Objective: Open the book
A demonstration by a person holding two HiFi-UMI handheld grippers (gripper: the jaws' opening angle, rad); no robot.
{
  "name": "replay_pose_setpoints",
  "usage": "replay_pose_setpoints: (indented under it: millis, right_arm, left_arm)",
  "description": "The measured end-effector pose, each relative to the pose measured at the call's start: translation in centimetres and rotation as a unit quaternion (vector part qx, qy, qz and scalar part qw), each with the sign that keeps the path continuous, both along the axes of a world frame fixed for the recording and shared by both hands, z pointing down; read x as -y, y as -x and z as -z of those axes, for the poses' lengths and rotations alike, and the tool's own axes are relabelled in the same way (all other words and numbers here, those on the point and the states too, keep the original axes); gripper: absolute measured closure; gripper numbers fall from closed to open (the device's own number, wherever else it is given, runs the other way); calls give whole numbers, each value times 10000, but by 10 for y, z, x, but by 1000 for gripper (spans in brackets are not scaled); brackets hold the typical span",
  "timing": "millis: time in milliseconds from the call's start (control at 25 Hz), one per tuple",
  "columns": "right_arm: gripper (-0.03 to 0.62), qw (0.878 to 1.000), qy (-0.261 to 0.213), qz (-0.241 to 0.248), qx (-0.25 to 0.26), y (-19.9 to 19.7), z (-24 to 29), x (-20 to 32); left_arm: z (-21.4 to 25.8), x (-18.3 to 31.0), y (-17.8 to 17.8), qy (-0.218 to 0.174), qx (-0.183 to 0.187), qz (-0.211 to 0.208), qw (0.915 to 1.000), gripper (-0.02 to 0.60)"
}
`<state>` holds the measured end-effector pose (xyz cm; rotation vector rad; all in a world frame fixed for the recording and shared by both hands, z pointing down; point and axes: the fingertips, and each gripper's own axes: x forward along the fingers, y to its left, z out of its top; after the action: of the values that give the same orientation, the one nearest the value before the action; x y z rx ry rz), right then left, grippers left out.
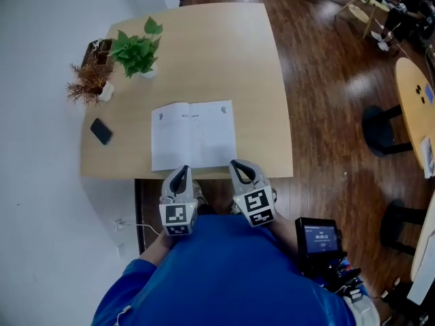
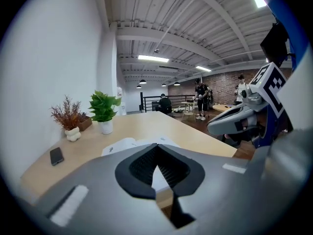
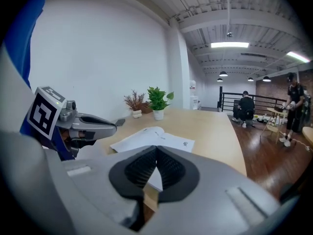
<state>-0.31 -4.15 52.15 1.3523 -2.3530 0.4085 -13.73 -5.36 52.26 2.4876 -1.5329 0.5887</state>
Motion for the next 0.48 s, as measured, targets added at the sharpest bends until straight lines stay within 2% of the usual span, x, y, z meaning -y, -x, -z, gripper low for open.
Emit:
replay_pose_setpoints:
  millis: [240, 480]
  right_arm:
    - [591, 9998, -117, -50, 156, -3, 9, -16]
    - [591, 9994, -228, -235, 128, -2, 27, -20]
  left_arm:
    - [7, -21, -1, -6, 64, -43, 10000, 575]
    - [19, -22, 0, -32, -42, -238, 9997, 575]
